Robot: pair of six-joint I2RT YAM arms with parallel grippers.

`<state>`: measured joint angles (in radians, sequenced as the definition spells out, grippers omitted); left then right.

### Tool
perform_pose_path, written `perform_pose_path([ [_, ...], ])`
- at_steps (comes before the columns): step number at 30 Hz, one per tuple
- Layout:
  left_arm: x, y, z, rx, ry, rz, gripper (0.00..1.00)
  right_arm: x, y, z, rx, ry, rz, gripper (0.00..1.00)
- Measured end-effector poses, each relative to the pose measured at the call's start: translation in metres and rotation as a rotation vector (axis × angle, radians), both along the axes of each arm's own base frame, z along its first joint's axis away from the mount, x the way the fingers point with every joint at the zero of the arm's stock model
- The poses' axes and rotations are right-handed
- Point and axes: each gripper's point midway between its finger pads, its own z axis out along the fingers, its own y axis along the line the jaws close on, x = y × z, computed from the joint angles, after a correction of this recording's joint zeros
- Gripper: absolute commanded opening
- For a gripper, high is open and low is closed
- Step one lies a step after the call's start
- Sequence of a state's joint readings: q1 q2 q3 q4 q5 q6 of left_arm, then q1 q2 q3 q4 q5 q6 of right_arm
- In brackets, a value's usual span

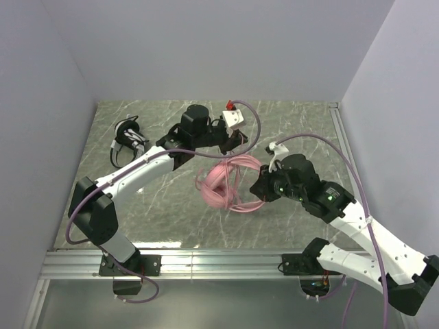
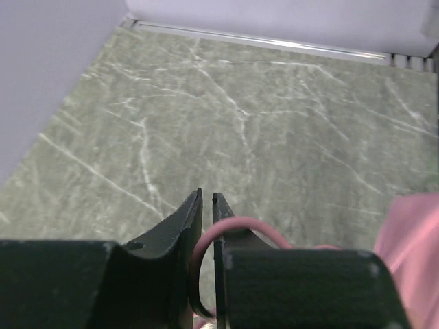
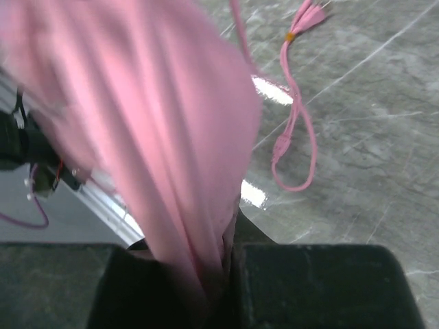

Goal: Wrap the headphones

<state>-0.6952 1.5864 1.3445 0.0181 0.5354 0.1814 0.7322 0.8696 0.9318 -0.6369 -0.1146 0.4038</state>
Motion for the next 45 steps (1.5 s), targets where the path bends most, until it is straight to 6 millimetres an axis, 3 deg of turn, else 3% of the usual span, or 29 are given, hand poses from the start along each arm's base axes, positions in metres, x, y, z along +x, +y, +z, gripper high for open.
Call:
perform_pose_path([
  [3, 0.008, 0.004, 0.008, 0.022, -0.043, 0.029, 0.16, -0.008, 0.004, -0.005, -0.024, 0.008, 0.04, 0.0],
  [6, 0.013, 0.007, 0.022, 0.038, -0.078, 0.054, 0.1, -0.014, 0.0, -0.017, -0.073, 0.046, 0.046, 0.0],
  [8, 0.015, 0.01, 0.029, 0.06, -0.086, 0.069, 0.0, -0.013, -0.002, -0.021, -0.091, 0.054, 0.033, 0.0],
  [13, 0.019, 0.023, 0.034, 0.131, -0.075, 0.135, 0.0, -0.004, -0.006, -0.023, -0.11, 0.045, -0.022, 0.0],
  [28, 0.037, 0.07, 0.021, 0.413, -0.16, 0.503, 0.04, 0.012, -0.018, -0.034, -0.214, 0.056, -0.12, 0.0],
  [32, 0.039, 0.08, 0.023, 0.453, -0.181, 0.567, 0.07, 0.018, -0.017, -0.035, -0.221, 0.047, -0.133, 0.0],
  [39, 0.05, 0.1, 0.031, 0.502, -0.233, 0.68, 0.02, 0.021, -0.011, -0.03, -0.198, 0.032, -0.128, 0.0],
  [45, 0.056, 0.105, 0.031, 0.476, -0.209, 0.686, 0.06, 0.02, -0.007, -0.026, -0.181, 0.025, -0.115, 0.0],
])
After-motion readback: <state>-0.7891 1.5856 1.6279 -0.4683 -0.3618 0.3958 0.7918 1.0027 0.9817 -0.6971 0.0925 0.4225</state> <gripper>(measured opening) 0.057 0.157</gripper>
